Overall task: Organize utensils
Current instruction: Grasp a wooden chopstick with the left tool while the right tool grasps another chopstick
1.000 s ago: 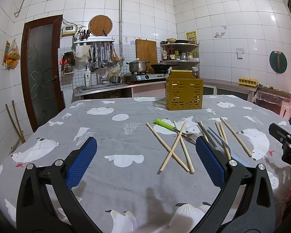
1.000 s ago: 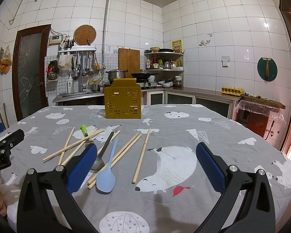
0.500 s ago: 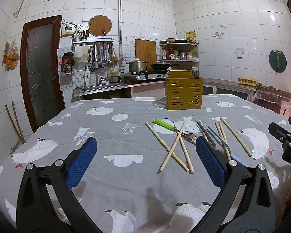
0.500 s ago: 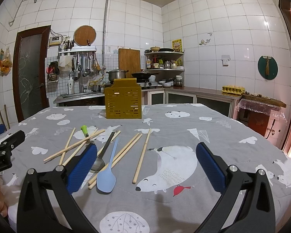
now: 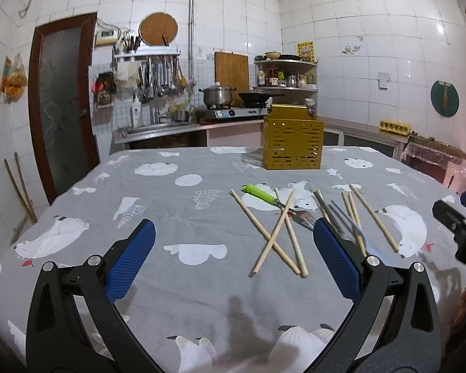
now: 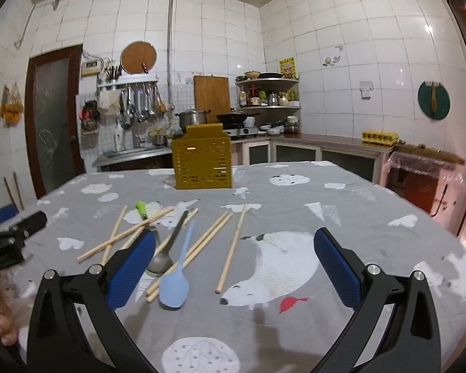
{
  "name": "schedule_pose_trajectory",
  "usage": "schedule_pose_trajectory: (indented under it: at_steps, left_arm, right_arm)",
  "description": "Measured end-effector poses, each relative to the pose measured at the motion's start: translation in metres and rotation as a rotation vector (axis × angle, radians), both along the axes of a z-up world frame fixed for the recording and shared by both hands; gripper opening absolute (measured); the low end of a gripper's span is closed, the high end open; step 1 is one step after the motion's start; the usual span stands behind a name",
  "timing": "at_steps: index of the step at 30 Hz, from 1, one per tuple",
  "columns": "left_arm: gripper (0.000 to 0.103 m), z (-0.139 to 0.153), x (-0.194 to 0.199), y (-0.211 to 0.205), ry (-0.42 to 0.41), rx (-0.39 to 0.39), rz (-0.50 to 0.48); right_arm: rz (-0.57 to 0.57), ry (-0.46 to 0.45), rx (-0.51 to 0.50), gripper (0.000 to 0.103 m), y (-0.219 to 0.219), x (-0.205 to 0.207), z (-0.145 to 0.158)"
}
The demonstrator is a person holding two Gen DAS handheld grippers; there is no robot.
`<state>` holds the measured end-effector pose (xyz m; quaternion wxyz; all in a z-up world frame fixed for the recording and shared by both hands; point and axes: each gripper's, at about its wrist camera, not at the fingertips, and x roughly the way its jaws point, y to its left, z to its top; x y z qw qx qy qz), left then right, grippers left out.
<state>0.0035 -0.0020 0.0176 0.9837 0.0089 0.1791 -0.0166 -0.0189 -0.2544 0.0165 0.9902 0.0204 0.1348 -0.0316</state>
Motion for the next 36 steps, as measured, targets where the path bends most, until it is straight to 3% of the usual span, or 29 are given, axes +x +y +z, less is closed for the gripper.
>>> schedule_pose_trajectory:
  at_steps: [9, 15, 24, 31, 36]
  left_arm:
    - [0.098, 0.016, 0.036, 0.005, 0.032, -0.04, -0.016]
    - [0.098, 0.028, 0.063, -0.001, 0.024, 0.0, -0.009]
    - [0.098, 0.032, 0.133, 0.012, 0.157, -0.048, -0.012]
    - [0.098, 0.022, 0.191, 0.013, 0.291, -0.044, -0.008]
    - [0.098, 0.012, 0.219, 0.008, 0.323, -0.032, 0.009]
  right_arm:
    - [-0.028, 0.013, -0.018, 0.099, -0.003, 0.027, 0.022]
    - [-0.024, 0.045, -0.032, 0.099, -0.001, 0.057, 0.031]
    - [-0.045, 0.061, -0.029, 0.099, -0.009, 0.103, 0.044]
    - [-0.056, 0.17, 0.017, 0.099, -0.021, 0.159, 0.039]
    - [-0.069, 0.296, 0.084, 0.099, -0.032, 0.206, 0.023]
